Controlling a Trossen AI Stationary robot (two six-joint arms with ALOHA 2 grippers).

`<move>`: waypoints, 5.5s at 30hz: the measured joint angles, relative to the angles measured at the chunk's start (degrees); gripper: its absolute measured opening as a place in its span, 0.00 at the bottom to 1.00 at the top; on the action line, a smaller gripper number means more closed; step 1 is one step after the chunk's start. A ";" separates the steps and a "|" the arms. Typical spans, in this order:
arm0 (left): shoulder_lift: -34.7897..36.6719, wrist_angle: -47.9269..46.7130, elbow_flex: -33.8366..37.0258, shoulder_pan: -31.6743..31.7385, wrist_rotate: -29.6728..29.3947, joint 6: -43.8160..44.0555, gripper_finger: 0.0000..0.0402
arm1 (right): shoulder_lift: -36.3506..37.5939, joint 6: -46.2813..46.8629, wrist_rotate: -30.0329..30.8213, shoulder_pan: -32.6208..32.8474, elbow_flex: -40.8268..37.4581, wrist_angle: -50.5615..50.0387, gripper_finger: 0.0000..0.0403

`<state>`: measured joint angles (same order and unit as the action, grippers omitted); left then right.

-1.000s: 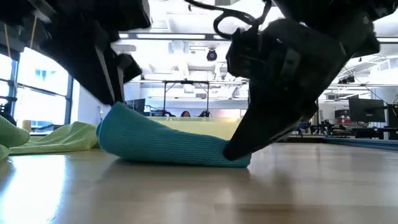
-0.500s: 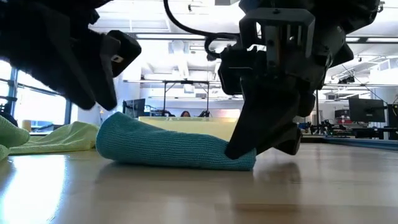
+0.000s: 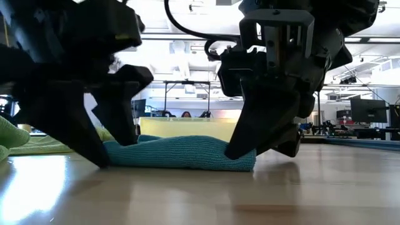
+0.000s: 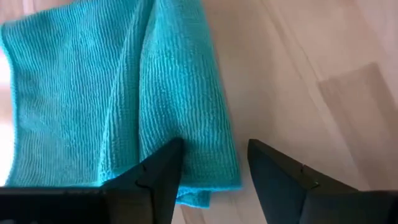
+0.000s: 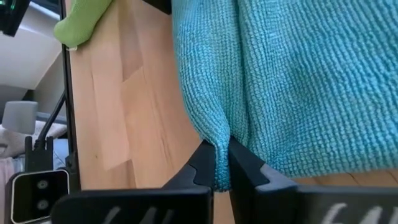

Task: Roll microfiber towels into tight, uniform cylinder then place into a basket
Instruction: Roll the blue microfiber towel

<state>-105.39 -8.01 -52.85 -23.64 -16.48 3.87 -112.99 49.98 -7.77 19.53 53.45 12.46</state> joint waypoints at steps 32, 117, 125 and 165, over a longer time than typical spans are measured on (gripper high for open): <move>-1.15 4.22 0.17 10.35 34.15 32.51 0.01 | 8.97 -58.23 19.47 12.39 -0.02 3.58 0.30; 3.46 -0.21 0.21 -2.93 -8.38 -4.73 0.25 | 3.87 -4.42 -10.64 -7.85 0.04 -7.05 0.01; 5.32 -7.38 0.08 -7.44 -17.95 0.23 0.25 | 3.88 -4.37 -10.28 -7.85 0.04 -7.37 0.01; -2.36 -3.60 -2.30 2.82 3.30 24.39 0.23 | 5.55 -17.95 -10.11 -8.28 -0.04 -7.12 0.19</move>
<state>-107.75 -11.62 -55.16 -20.82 -13.18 28.26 -107.44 32.02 -17.88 11.25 53.41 5.34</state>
